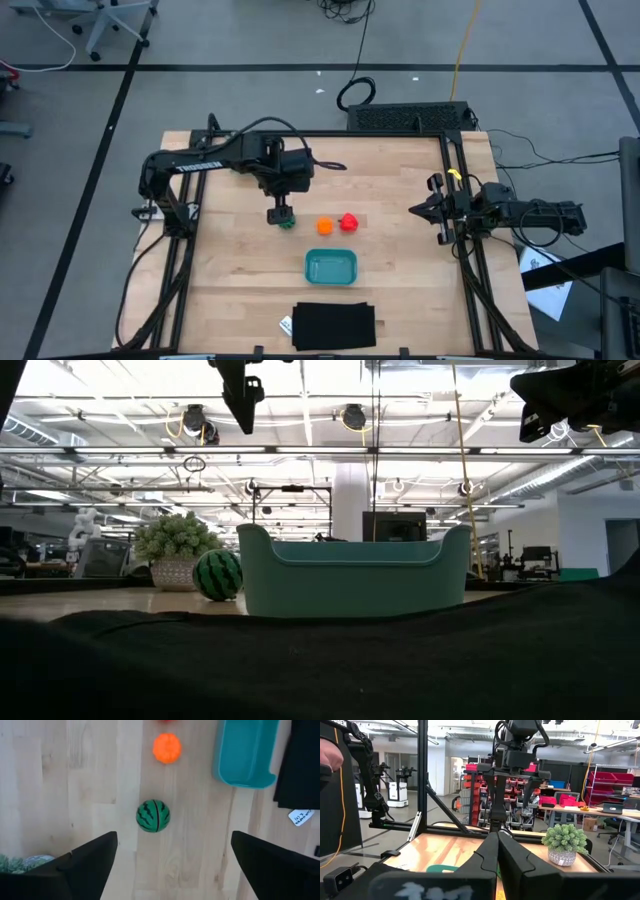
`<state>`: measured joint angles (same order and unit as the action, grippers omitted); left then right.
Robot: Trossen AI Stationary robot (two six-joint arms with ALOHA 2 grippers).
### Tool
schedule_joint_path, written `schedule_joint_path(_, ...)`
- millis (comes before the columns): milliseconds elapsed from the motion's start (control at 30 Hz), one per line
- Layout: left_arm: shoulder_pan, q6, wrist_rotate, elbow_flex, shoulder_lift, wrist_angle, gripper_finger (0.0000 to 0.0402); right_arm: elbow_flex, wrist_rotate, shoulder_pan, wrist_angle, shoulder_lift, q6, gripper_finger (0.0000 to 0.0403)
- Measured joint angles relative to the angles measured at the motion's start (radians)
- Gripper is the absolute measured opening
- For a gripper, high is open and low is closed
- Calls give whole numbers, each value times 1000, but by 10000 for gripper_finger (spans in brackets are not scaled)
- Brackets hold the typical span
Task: Pick and placing Produce into tupperware
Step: Put the watermelon into the blue bin
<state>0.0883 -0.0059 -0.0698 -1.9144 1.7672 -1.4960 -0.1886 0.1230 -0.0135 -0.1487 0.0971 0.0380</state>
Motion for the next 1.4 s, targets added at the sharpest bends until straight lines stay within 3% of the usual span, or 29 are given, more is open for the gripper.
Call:
schedule_joint_path(233, -14, 4, 60, 22, -1, 48, 391, 0, 0, 0, 0, 0, 0, 0)
schedule_joint_path(633, -47, 90, 86, 331, 0, 278, 390, 0, 0, 0, 0, 0, -11, 0)
schedule_joint_path(933, -47, 108, 90, 460, 0, 403, 390, 0, 0, 0, 0, 0, -11, 0)
schedule_joint_path(1233, -52, 55, 66, 551, -1, 509, 390, 0, 0, 0, 4, 0, -11, 0)
schedule_joint_path(1400, -51, -47, 125, 564, -1, 529, 390, 0, 0, 0, 4, 0, -11, 0)
